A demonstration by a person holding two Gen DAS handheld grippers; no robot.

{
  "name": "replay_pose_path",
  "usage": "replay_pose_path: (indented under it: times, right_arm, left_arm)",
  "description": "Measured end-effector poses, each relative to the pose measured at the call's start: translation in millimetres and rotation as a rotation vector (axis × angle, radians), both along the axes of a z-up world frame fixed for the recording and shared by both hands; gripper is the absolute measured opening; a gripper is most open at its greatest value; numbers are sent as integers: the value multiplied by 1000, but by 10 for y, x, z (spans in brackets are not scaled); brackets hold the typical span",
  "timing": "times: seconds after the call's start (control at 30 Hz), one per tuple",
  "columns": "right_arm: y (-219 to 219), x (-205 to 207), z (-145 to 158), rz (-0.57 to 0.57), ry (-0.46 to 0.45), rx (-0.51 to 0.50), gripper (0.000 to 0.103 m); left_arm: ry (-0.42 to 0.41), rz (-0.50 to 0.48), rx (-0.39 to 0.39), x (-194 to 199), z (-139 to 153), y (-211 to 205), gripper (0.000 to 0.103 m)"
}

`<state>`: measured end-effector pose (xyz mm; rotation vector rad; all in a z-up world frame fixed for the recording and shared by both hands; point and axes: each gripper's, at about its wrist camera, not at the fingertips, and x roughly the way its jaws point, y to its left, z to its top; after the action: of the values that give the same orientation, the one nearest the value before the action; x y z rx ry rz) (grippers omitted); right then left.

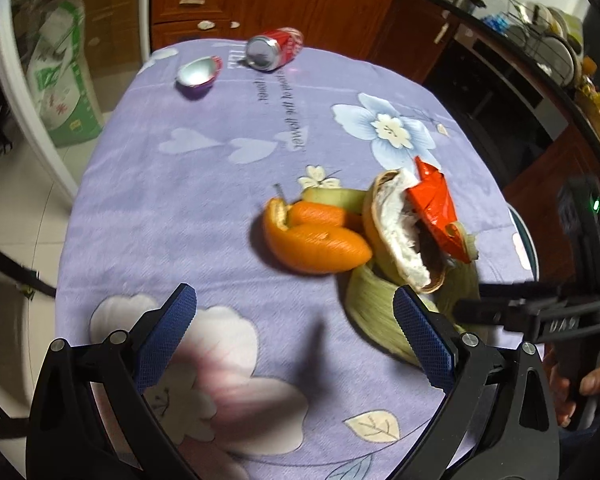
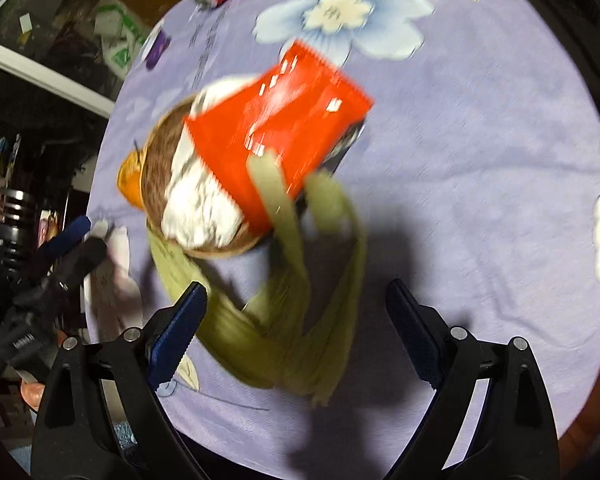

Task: Collect trash
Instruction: 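Grasp the green corn husk with the right tool, then grasp the white tissue from the coconut shell bowl with the left tool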

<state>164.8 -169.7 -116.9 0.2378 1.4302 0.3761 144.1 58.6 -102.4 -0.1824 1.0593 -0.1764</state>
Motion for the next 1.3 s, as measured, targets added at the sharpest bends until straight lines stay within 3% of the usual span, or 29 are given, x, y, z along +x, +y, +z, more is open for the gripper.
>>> replay_pose_path:
  times: [0.07, 0.37, 0.4, 0.47, 0.5, 0.53, 0.77, 0.87, 1.0, 1.3]
  right_arm:
    - [87, -63, -11, 34, 10, 30, 87]
    - [499, -178, 11, 142, -87, -79, 88]
    - [517, -205, 15, 147, -105, -101, 82]
    - [524, -256, 50, 158, -138, -120, 51]
    - [504, -245, 55, 159, -130, -101, 25]
    - [463, -236, 40, 147, -93, -50, 22]
    - [135, -339, 184, 114, -56, 75, 15]
    - [-64, -387, 360, 87, -82, 99, 15]
    - [-263, -413, 565, 32, -119, 147, 15]
    - [-446, -395, 918, -19, -211, 209, 15]
  left_arm:
    - [0, 13, -21, -71, 2, 73, 99]
    - [-5, 65, -20, -266, 42, 286, 99]
    - [-4, 68, -18, -286, 43, 303, 99]
    - [-1, 74, -20, -311, 39, 333, 99]
    - [0, 76, -23, -315, 34, 343, 99]
    - [2, 80, -27, -320, 30, 345, 99]
    - [-2, 71, -16, -221, 28, 267, 99]
    - [-10, 48, 14, -86, 7, 181, 98]
    - [4, -2, 44, 127, -86, 12, 87]
    - [19, -48, 48, 229, -108, -207, 86]
